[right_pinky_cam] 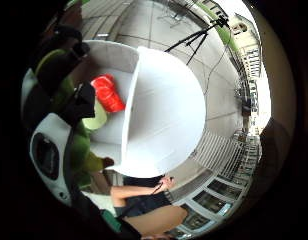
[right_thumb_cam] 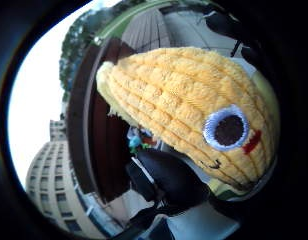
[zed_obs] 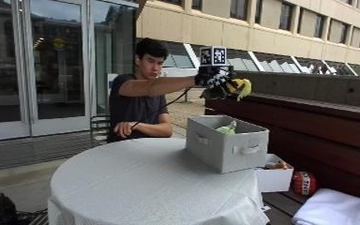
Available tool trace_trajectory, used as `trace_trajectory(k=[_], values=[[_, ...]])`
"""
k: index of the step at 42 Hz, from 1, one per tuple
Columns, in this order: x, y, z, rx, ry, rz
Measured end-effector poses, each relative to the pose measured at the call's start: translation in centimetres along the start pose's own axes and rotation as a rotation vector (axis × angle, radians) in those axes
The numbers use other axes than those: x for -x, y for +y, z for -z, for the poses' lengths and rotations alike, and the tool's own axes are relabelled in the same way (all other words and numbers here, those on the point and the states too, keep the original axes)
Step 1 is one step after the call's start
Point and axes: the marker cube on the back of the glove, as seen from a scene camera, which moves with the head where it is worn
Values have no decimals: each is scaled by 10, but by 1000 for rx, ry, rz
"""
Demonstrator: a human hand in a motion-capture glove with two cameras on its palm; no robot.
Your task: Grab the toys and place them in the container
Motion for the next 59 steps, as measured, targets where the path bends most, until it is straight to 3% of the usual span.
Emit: trace_trajectory(k=[16, 43, 59], values=[[-66, 24, 5, -45, 78, 9], [-312, 136, -11, -126, 217, -130], [-367, 170, -34, -119, 140, -157]])
